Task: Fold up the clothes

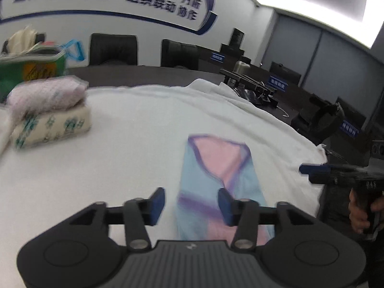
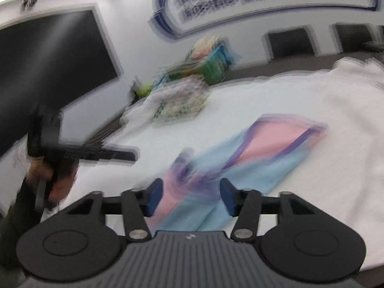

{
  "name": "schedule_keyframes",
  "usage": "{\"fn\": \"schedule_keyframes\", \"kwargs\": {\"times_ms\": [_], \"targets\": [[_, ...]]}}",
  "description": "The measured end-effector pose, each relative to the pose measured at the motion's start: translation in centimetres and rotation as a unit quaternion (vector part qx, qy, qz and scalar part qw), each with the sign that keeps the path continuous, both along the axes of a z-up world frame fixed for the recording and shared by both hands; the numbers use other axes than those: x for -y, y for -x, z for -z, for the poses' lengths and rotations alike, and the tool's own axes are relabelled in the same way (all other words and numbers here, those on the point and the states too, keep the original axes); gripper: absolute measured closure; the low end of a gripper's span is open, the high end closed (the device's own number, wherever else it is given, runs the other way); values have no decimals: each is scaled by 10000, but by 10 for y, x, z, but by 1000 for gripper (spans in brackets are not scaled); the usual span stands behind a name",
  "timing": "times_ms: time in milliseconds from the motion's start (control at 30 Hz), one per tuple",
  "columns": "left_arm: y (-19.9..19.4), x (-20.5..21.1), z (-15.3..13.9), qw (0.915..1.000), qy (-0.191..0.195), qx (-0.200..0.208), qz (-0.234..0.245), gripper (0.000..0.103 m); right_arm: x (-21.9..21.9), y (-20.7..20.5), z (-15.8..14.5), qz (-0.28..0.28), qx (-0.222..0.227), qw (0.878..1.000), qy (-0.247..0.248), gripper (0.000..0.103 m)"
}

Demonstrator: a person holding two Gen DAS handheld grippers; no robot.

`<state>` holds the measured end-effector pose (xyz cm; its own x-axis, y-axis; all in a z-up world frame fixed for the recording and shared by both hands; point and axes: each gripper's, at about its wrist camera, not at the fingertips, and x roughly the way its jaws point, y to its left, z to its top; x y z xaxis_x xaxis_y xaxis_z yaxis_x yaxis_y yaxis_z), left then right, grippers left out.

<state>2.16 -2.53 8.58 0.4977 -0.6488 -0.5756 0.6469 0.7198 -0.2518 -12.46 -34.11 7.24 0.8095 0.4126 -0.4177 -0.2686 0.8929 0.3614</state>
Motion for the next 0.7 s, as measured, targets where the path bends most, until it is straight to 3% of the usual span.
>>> {"fn": "schedule_keyframes", "kwargs": {"times_ms": [133,267,300,333,400,433,500,533,600,700], "targets": [[-75,70,17,9987,-299,-253,335,55,46,-72,20,1049,-380,9937,99,38],[-120,121,45,9972,-573,-404,257,58,69,-132,51,1312,-991,9864,-86,39],[-125,128,51,9967,-616,-431,297,59,72,-142,57,1337,-1068,9852,-133,44],[-124,132,55,9964,-646,-386,392,65,75,-152,63,1361,-1144,9839,-180,53],[-122,140,63,9954,-706,-295,580,68,67,-162,67,1269,-1133,9854,-37,75],[-121,143,66,9948,-743,-222,661,69,62,-166,68,1209,-1112,9864,57,95],[-116,145,69,9939,-823,-14,741,95,49,-174,66,955,-1002,9900,285,98],[-116,143,70,9943,-794,-52,714,100,41,-179,64,827,-945,9911,446,99],[-121,136,69,9964,-636,-147,547,101,24,-193,56,606,-814,9920,757,99],[-127,115,59,9991,-403,103,-105,102,5,-215,39,363,-561,9922,1049,100]]}}
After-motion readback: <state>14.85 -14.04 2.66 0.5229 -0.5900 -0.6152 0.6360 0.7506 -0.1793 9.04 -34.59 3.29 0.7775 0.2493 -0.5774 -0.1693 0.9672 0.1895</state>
